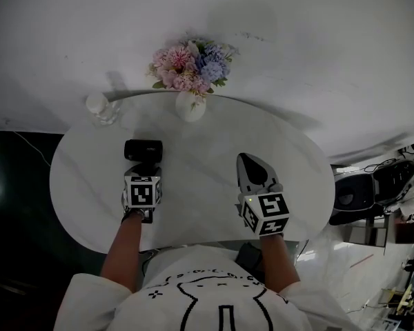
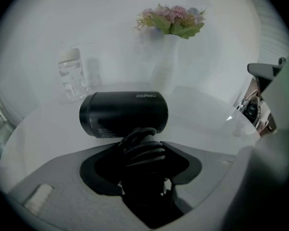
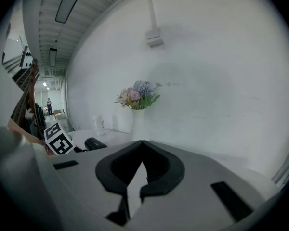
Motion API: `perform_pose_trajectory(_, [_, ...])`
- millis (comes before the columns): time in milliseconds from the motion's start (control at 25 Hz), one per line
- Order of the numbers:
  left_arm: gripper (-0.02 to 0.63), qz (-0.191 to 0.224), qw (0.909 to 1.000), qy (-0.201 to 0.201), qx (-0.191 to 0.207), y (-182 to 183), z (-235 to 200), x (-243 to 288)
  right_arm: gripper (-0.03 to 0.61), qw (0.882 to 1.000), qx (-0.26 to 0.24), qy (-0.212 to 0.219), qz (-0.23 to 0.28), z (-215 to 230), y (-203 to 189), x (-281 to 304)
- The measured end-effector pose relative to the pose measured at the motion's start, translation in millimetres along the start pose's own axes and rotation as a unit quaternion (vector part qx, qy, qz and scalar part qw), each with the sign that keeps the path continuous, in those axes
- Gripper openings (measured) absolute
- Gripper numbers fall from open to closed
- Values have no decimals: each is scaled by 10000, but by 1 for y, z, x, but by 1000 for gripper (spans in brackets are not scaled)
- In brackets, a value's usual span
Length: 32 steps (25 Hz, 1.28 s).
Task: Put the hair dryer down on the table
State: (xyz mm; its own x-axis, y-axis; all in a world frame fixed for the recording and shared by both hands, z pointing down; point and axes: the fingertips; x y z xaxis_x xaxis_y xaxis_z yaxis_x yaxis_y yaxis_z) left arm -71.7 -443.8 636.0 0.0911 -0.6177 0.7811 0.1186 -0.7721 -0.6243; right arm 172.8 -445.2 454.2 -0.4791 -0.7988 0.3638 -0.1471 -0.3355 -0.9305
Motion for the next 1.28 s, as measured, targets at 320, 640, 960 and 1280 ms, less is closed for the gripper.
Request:
perform_pose_trajectory(320, [240,-13,10000,29,-32,-2,0,1,-3,9996,264,29,19,-2,-4,-3])
perform_pose_trajectory(640, [290,82,9998,-157,-73,0,6,0,-3,9996,194,157,111,-15,-1,-11])
perform_pose_trajectory(960, [307,330,9994,-79,-90,4,-3,-23,-3,9997,117,166,155,-32,-2,-28])
perform_pose_trajectory(1280, [307,764,9969,-163,-135,7,-11,-61,-3,9994,61,99,319,-64,-1,-54])
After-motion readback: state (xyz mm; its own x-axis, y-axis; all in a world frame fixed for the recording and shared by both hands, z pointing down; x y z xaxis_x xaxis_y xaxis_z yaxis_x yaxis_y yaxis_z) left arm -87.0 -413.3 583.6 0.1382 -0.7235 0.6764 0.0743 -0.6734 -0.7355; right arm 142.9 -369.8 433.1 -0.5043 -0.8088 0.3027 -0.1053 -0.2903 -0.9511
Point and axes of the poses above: the fingertips, and each gripper's own axes: x forward along the fingers, z to its right, y out of its top, and after that the axes turned 6 degrees about y, right-handed
